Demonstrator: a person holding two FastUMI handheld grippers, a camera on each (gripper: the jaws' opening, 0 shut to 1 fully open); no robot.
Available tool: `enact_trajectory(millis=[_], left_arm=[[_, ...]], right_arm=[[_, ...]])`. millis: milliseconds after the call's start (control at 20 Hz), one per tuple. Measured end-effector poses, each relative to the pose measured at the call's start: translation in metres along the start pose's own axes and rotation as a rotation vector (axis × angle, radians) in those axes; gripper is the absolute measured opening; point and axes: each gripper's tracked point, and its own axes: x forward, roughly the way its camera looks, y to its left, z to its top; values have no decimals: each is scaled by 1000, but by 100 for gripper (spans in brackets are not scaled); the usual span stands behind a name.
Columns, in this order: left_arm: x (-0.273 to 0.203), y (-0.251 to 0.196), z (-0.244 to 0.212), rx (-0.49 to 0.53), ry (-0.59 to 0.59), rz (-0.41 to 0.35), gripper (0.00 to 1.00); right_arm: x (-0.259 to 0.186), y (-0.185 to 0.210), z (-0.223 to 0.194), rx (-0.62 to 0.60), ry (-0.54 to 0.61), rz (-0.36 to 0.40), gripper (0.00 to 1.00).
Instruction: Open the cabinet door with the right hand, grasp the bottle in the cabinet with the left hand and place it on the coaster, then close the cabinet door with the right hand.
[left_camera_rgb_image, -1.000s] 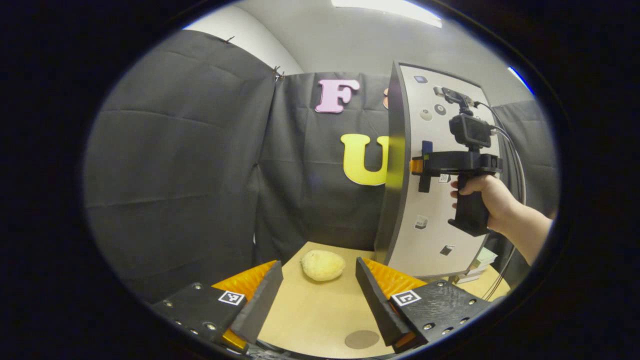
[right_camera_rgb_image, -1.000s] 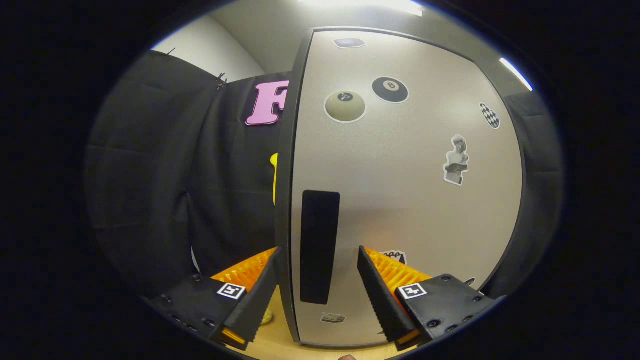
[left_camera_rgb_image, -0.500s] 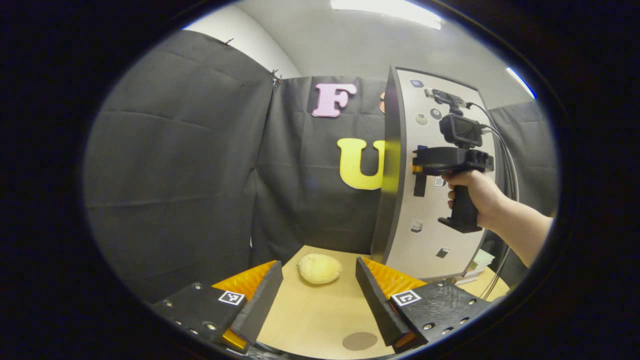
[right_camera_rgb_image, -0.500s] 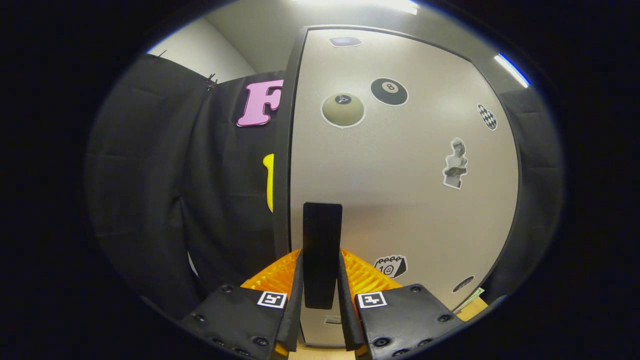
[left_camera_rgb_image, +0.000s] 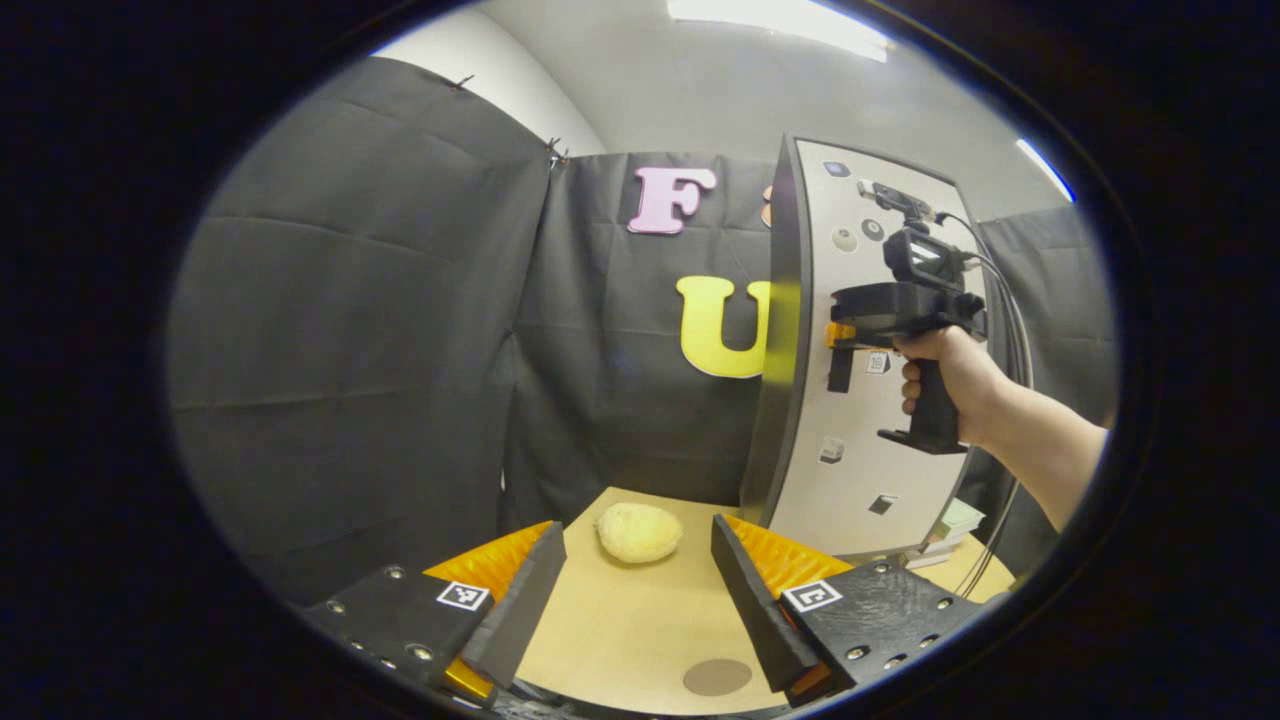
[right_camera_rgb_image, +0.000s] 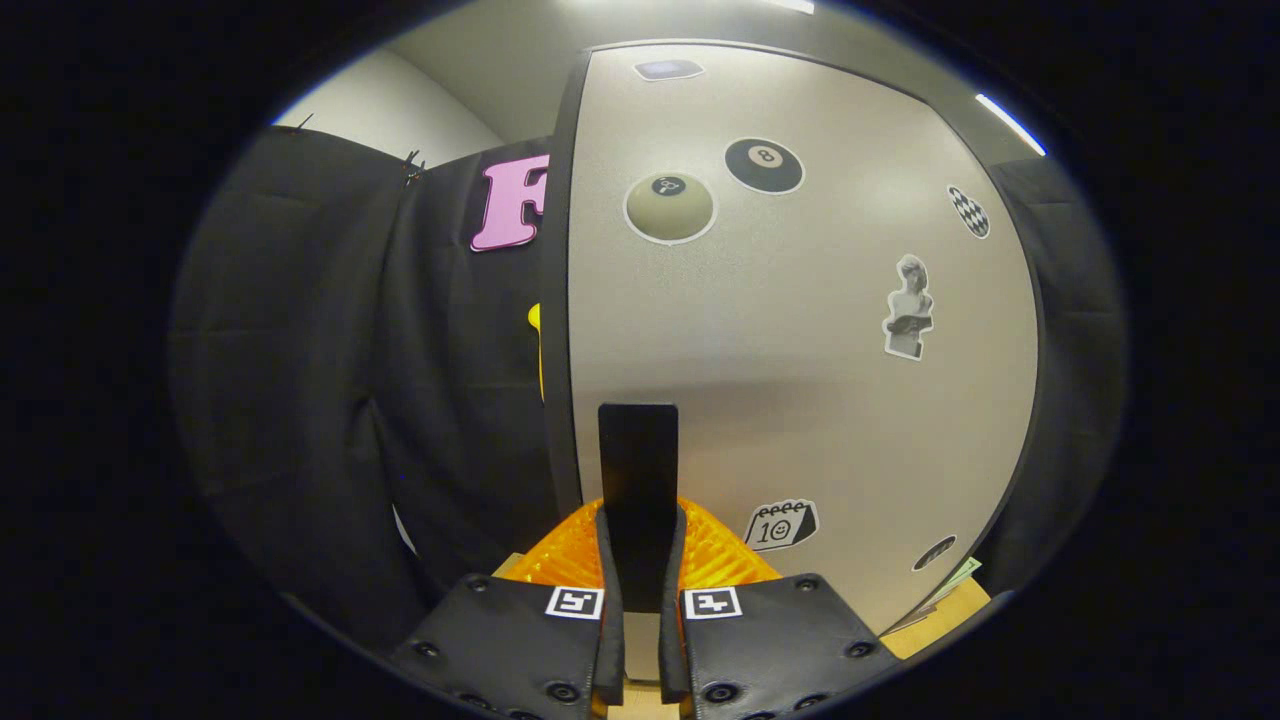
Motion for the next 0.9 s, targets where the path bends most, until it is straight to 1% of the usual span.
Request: enact_trajectory(millis=[50, 100, 150, 200, 350, 450, 500, 550, 650, 750, 900], left_arm=[[1, 1, 0, -2, 0, 5, 88], [1, 1, 0, -2, -3, 8, 90], [1, 1, 2, 0, -6, 9, 90], [1, 0, 3, 3, -7, 11, 88], [-1, -2, 1, 3, -1, 5, 88], [-1, -5, 0, 0, 1, -1, 88], [-2, -8, 0, 3, 1, -7, 88], [-3, -11, 1, 9, -2, -10, 90], [-4, -23, -1, 19, -9, -15, 89], [-13, -37, -7, 21, -7, -22, 88], [-12, -42, -6, 23, -7, -29, 88]], right_arm=[[-2, 0, 0, -3, 1, 9, 16], [-5, 0, 0, -4, 2, 20, 16], [-9, 1, 0, -2, 0, 31, 16], [-13, 0, -1, -5, -4, 43, 16], [-25, -1, 0, -26, -16, 83, 16], [-34, -1, -2, -15, -11, 117, 16], [-40, -1, -2, -11, -10, 132, 16], [-46, -2, -2, -13, -8, 143, 16], [-59, -3, -3, 1, -10, 153, 16], [-65, -7, -3, -14, -20, 167, 16], [-78, -12, -4, -8, -18, 197, 16]])
